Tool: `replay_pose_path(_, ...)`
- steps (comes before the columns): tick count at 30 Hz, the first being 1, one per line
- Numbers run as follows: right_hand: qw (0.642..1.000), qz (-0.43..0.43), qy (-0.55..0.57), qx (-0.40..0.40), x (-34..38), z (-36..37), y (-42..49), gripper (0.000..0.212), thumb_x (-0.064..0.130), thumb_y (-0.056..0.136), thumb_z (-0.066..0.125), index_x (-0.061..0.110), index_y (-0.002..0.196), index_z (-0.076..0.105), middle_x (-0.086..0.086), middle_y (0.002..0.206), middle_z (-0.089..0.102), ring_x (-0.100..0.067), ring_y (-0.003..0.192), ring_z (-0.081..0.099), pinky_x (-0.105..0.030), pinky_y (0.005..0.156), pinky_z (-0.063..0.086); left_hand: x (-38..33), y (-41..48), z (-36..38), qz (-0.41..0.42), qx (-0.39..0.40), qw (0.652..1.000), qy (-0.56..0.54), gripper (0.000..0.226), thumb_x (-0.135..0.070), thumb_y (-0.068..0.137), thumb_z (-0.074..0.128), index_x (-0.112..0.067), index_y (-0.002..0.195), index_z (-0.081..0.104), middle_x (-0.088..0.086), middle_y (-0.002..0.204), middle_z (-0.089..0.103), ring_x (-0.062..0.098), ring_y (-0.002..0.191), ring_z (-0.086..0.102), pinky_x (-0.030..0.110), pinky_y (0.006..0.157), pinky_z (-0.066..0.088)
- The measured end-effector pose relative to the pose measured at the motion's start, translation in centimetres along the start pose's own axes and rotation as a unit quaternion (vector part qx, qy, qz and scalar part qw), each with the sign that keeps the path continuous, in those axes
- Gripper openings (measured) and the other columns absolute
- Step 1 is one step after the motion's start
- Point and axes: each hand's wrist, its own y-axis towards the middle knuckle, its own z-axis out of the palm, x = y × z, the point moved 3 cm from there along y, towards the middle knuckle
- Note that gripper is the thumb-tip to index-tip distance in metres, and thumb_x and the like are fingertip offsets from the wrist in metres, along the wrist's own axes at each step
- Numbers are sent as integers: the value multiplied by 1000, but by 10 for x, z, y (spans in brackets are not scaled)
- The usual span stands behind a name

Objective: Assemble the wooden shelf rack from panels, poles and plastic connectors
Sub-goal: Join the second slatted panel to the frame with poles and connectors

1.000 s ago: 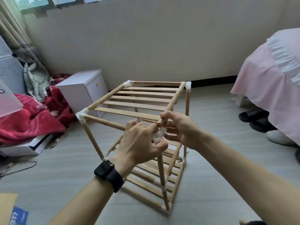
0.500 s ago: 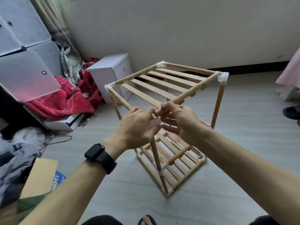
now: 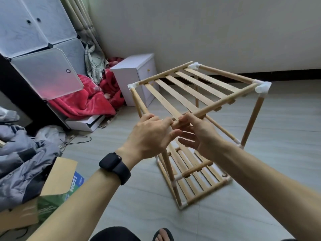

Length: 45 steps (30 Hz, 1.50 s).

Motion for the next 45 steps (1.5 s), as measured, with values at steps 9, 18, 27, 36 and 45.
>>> replay_pose_path(9, 999, 12, 38, -28, -4, 12, -5, 16, 26, 93, 64, 13, 85, 68, -4, 83, 75, -13, 75, 74, -34, 76, 47, 9, 3, 4, -39, 36, 995, -82, 35, -63, 95, 28, -31, 91, 43, -6, 78, 58, 14, 80, 47, 41, 101, 39)
replay_pose_path(18, 999, 29, 25, -22, -4, 13, -11, 28, 41, 93, 65, 19, 77, 70, -1, 90, 78, -14, 79, 76, -33, 71, 50, 17, 0, 6, -61, 18, 988, -144, 42, -63, 94, 36, -27, 95, 57, -9, 76, 45, 18, 86, 46, 46, 88, 47)
replay_pose_path(27, 995, 50, 72, -45, -3, 12, -13, 17, 25, 95, 67, 9, 90, 67, -10, 89, 76, -23, 89, 77, -36, 67, 63, 16, -3, 1, -66, 31, 983, -167, 55, -62, 91, 36, -17, 98, 67, -4, 75, 47, 19, 88, 46, 44, 85, 46)
replay_pose_path(36, 990, 44, 117, -72, -8, 17, -20, 18, 23, 96, 67, 6, 94, 68, -13, 92, 74, -23, 82, 76, -38, 79, 64, 16, 3, -1, -21, 72, 990, -119, 50, -62, 94, 30, -19, 86, 55, -3, 73, 46, 16, 81, 43, 37, 74, 44)
replay_pose_path(45, 986, 76, -148, -19, 11, -11, -37, 45, 59, 97, 53, 16, 89, 67, -6, 92, 79, -19, 83, 78, -33, 69, 56, 12, 9, 6, -70, 83, 959, -262, 33, -43, 99, 37, -25, 85, 61, -8, 75, 61, 16, 92, 47, 44, 87, 40)
